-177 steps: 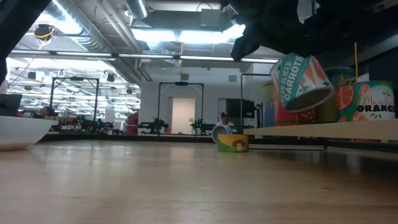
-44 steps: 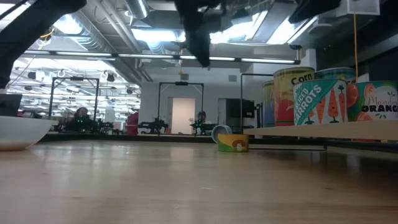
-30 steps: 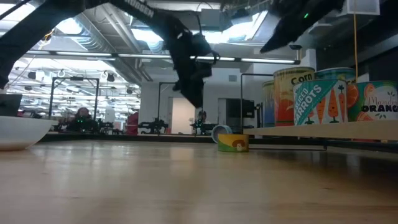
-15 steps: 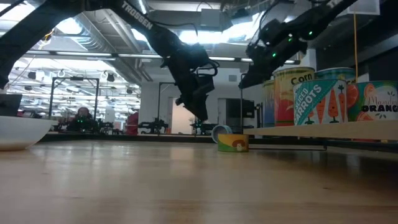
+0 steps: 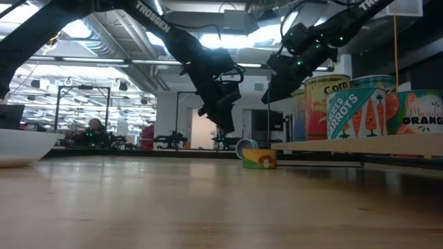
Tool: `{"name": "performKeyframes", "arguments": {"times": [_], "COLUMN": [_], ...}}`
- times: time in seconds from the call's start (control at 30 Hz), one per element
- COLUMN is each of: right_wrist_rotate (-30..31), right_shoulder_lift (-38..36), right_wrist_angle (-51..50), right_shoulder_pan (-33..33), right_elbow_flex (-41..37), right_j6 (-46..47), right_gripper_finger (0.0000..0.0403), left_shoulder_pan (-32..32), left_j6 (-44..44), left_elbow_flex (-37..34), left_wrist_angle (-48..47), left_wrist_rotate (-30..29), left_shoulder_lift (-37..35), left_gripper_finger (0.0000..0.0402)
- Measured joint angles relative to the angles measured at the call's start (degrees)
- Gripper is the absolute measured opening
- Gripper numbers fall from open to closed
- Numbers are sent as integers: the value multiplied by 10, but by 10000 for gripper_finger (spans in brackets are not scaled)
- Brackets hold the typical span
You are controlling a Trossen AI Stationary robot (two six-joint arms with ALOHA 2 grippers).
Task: Pick and place cans onto a shelf
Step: Put the blue tuna can onto the shelf
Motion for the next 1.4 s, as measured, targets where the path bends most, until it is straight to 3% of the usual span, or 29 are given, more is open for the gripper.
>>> {"name": "performKeyframes", "arguments": {"times": [0.2,0.63,1.07,1.4], "right_wrist_rotate": [17,15,7,7], "right_shoulder_lift": [0,-31,-31,-31], "right_wrist_angle": [-5,0,2,5], "right_shoulder_pan": [32,45,57,57], "right_elbow_flex": [-29,-35,-35,-35], "right_j6": [8,-2,-3,-3], "right_gripper_finger": [74,74,74,74], "left_shoulder_pan": [0,0,29,49], "left_j6": [0,-26,-109,-181], "left_elbow_flex": [0,0,-1,-1], "left_wrist_angle": [33,258,267,256], "left_wrist_rotate": [0,-2,2,49], "left_shoulder_lift": [0,14,70,69], "left_gripper_finger": [86,86,86,86]}}
